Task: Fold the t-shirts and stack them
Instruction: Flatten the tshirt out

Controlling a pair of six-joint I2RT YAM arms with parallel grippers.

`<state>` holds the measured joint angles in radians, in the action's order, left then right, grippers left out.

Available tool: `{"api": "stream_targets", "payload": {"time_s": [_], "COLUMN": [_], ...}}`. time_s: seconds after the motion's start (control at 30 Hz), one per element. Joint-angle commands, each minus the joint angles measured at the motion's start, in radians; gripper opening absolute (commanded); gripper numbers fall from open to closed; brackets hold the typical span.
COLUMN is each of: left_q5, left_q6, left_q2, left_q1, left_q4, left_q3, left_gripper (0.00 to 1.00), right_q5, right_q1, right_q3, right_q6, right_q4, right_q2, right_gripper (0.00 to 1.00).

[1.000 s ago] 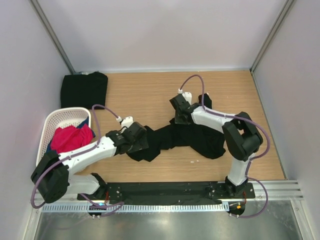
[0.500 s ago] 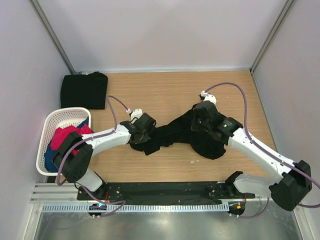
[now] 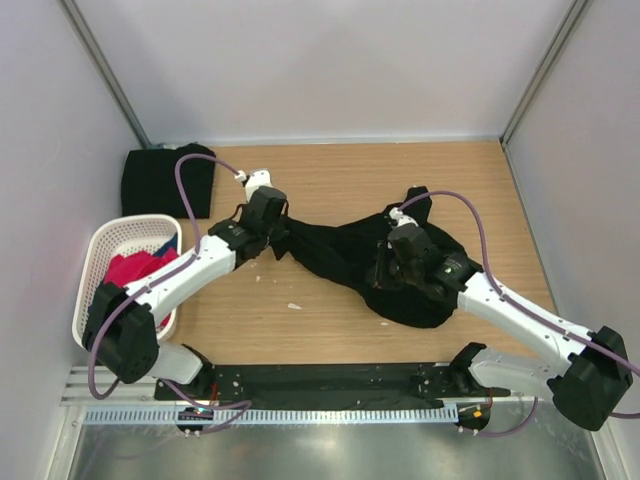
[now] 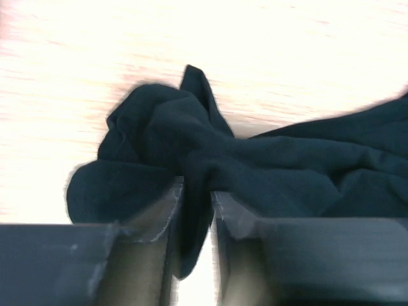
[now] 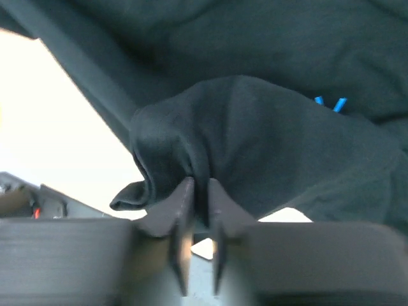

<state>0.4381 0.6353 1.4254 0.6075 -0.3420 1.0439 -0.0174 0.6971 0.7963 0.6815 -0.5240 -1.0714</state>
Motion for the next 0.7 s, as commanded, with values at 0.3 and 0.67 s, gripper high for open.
{"api": "stream_targets", "payload": {"time_s": [0.3,0.67], "left_q5": [-0.091,-0.098], "left_q6": [0.260,0.572], "left_q2": [-0.357,-0.339], "left_q1": [-0.002,0.419], "left_q4": [-0.262,0.103], "left_q3": [-0.200,-0.444], "left_gripper": [0.84,0.69], "right_q5": [0.023,-0.374], "right_q1": [0.150,0.105], "right_q3": [0.010,0.170], "right_q6": [0.122,0.145], "right_q4": [-0.084,-0.248], "right_q2": [-0.024,-0.042], "right_gripper": [0.77,0.77]}}
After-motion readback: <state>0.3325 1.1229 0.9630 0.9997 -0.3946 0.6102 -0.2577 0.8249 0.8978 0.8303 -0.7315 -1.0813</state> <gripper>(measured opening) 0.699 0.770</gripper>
